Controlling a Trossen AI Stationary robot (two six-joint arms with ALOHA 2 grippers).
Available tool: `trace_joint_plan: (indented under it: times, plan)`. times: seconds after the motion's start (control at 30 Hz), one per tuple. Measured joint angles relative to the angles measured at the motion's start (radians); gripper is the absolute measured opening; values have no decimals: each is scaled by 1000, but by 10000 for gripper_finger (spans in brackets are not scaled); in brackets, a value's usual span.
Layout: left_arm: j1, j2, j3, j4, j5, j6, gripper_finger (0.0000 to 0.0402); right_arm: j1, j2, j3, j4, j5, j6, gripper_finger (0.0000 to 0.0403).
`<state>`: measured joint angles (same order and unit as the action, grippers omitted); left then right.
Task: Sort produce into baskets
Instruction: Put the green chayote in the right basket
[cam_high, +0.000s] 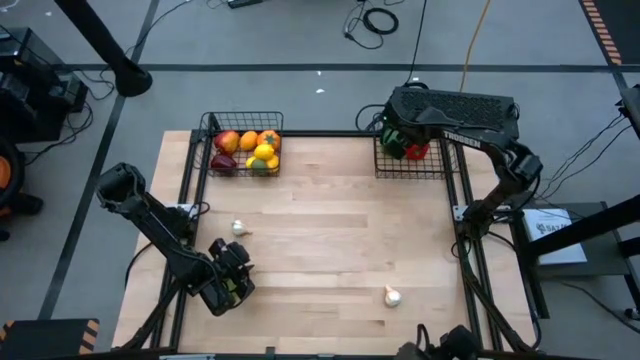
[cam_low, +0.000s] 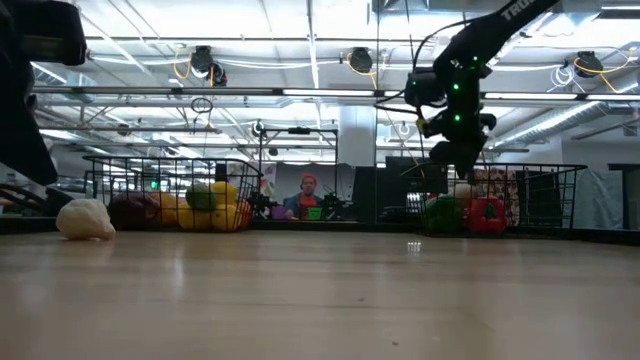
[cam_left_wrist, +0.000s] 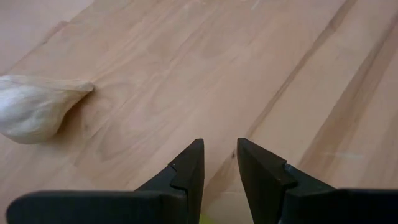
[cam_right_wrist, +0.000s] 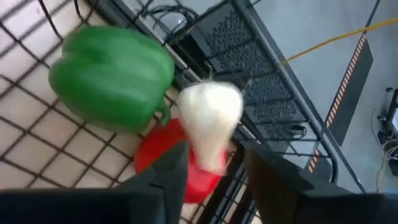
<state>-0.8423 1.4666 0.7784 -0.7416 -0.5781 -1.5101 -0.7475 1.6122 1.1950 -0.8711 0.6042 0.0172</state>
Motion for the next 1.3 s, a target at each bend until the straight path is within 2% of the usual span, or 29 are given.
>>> trace_joint_plan:
  times: [0.2, 0.37, 0.53, 0.73, 0.9, 1.03, 1.1, 1.3]
  plan:
    - [-2, 0, 0, 2, 11, 1, 102, 15, -44, 0, 11, -3, 2, 205]
    - [-3, 0, 0, -4, 45, 2, 102, 136, -196, 0, -53, -62, 95, 233]
    - [-3, 0, 0, -30, 89, 0, 102, 383, -427, -51, 17, -180, 261, 237]
    - [-2, -1, 32, -94, 111, 1, 102, 746, -605, -273, 311, -187, 402, 233]
    - [-1, -11, 83, -166, 185, -4, 102, 907, -607, -400, 540, -187, 425, 233]
    - [-2, -11, 91, -172, 365, -82, 102, 981, -560, -406, 565, -190, 433, 233]
    - [-4, -12, 92, -181, 423, -147, 102, 1008, -538, -407, 568, -187, 432, 232]
    - [-15, -12, 92, -190, 435, -212, 102, 1035, -524, -407, 566, -193, 411, 232]
